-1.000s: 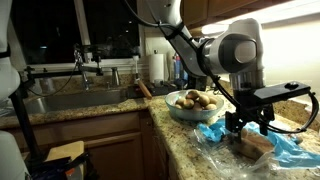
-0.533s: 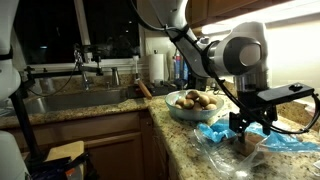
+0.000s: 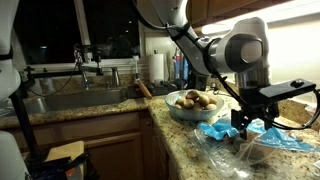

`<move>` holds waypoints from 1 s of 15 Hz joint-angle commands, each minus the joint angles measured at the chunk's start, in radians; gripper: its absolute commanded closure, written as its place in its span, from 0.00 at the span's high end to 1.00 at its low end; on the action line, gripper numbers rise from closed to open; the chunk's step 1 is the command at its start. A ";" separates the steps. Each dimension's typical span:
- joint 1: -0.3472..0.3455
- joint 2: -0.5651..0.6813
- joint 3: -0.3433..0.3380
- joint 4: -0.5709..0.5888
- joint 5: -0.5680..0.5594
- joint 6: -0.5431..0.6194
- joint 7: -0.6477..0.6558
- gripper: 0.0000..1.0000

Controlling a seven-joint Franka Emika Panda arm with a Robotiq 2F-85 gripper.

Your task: Move potatoes from the plastic bag to the clear bowl

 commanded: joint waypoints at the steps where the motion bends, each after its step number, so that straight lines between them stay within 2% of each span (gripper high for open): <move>1: -0.007 -0.007 0.006 0.007 0.003 -0.020 -0.002 1.00; 15: 0.008 -0.021 -0.007 0.004 -0.008 -0.092 0.046 1.00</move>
